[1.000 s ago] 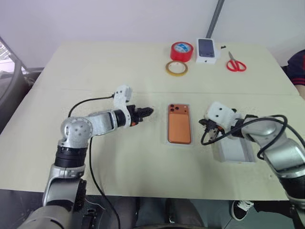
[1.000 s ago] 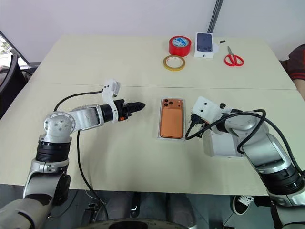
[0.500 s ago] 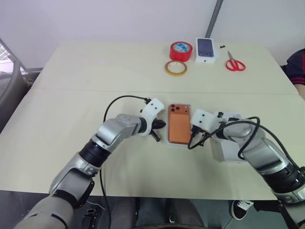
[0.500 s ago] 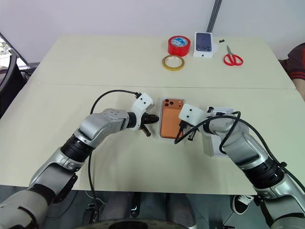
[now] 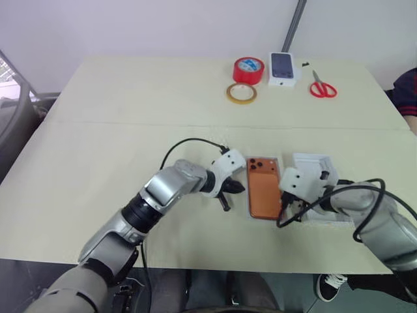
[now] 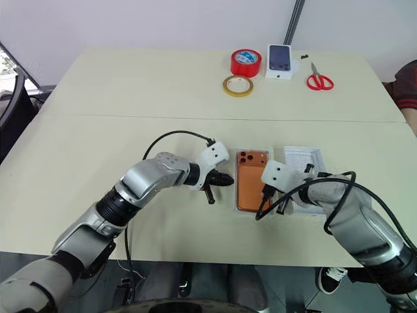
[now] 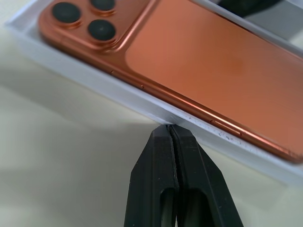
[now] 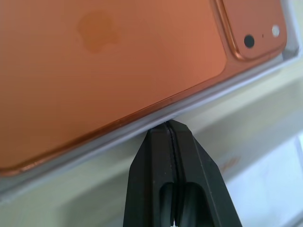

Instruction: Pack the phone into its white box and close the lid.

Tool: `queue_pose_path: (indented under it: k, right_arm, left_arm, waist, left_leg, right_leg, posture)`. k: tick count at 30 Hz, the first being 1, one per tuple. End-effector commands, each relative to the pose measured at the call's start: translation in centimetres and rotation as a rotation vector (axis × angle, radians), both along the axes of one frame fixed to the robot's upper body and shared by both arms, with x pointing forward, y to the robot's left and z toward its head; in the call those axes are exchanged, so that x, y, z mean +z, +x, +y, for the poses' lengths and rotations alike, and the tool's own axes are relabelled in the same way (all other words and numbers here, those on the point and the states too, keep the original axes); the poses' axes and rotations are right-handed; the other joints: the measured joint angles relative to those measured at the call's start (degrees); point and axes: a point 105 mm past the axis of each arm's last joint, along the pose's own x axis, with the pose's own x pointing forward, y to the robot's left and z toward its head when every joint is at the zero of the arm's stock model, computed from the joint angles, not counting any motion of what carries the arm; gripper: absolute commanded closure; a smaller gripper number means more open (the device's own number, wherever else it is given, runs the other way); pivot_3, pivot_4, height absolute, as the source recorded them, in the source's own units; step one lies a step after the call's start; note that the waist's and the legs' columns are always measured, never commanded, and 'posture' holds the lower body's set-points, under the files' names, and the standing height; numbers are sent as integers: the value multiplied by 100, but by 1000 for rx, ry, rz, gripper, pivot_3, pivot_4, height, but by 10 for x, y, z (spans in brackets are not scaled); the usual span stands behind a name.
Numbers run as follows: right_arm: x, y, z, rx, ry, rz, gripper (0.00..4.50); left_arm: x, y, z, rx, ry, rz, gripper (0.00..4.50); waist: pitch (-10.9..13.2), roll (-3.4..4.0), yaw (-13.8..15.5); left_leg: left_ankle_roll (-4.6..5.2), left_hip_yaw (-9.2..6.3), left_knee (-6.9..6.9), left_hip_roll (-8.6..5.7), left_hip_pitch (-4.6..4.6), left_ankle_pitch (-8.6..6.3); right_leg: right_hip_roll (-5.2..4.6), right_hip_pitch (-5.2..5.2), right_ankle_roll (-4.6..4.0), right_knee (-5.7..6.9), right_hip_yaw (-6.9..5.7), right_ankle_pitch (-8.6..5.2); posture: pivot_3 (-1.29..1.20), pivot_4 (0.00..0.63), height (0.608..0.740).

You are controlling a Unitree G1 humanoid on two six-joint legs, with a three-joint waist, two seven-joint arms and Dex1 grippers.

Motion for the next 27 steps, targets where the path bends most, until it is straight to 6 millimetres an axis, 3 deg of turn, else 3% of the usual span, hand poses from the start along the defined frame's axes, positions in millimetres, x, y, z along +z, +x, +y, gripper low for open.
queue_pose_path:
  k: [1,6,12,15,19,27]
  right_arm:
    - [11,-11,17,80,40,-21,4500]
    - [14,-11,6,38,22,-31,4500]
    - [46,-14,-8,-33,116,-62,4500]
    - [61,-16,-11,-87,218,-42,3652]
    - [56,-10,-25,-271,282,18,1762]
    - [26,8,-37,-559,396,133,1762]
  left_arm:
    - [9,-27,-23,-136,-54,12,4427]
    - [6,-15,-17,-77,-40,2,4427]
    - [13,14,13,99,-77,2,4427]
    - [20,22,28,152,-104,-17,4500]
    - [36,26,42,150,-181,-106,4500]
    - [59,-1,65,-63,-284,-287,4500]
  waist:
    - [0,0,0]
    - [0,0,3]
    - [0,0,-2]
    - [0,0,-20]
    - [0,0,-13]
    - [1,11,-13]
  left_leg:
    - [0,0,0,0,0,0]
    - [2,0,2,0,1,-1]
    - [2,0,3,0,0,-1]
    - [2,0,2,4,3,-1]
    - [2,0,1,5,4,-1]
    - [2,5,0,2,2,-1]
  right_leg:
    - [0,0,0,0,0,0]
    - [1,2,0,0,0,0]
    - [1,1,0,1,0,0]
    - [5,1,0,3,0,0]
    - [4,2,0,3,0,0]
    - [-6,-1,-1,3,1,0]
  posture:
    - [0,150,740]
    - [0,150,740]
    - [0,150,740]
    - [0,150,740]
    - [0,150,740]
    - [0,150,740]
